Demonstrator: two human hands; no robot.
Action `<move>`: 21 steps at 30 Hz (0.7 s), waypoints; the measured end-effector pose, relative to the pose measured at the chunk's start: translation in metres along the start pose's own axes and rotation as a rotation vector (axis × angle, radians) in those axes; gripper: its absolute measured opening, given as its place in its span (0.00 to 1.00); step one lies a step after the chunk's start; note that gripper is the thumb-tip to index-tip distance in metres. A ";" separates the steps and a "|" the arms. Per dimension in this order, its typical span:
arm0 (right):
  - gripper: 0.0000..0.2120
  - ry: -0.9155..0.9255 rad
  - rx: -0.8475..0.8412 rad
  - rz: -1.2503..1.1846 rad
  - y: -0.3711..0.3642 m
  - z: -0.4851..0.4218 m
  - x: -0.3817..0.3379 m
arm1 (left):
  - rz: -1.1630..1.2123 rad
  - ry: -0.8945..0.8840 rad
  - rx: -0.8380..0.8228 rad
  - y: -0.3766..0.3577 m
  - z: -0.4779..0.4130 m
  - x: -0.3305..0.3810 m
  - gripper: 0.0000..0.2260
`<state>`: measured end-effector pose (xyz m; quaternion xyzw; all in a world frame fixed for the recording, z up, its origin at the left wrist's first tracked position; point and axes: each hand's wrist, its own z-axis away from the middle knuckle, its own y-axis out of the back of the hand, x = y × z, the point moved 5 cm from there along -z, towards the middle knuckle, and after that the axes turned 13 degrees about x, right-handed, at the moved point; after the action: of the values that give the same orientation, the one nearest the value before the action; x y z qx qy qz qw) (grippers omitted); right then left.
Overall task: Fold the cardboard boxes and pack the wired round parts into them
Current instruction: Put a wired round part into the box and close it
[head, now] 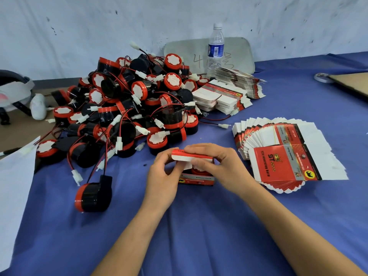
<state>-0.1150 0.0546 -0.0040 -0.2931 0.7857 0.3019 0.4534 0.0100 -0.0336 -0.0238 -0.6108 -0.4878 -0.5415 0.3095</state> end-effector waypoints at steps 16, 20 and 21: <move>0.11 -0.095 0.299 -0.145 0.014 0.001 0.004 | -0.454 -0.526 -0.101 -0.023 0.045 0.025 0.17; 0.11 -0.073 0.280 -0.058 0.017 0.001 -0.001 | -0.452 -0.531 -0.082 -0.024 0.042 0.021 0.13; 0.11 -0.058 0.281 -0.024 0.017 0.002 -0.002 | -0.447 -0.513 -0.081 -0.024 0.041 0.019 0.12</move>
<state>-0.1260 0.0675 0.0011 -0.2275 0.8031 0.1920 0.5162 0.0008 0.0164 -0.0178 -0.6169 -0.6498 -0.4433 0.0260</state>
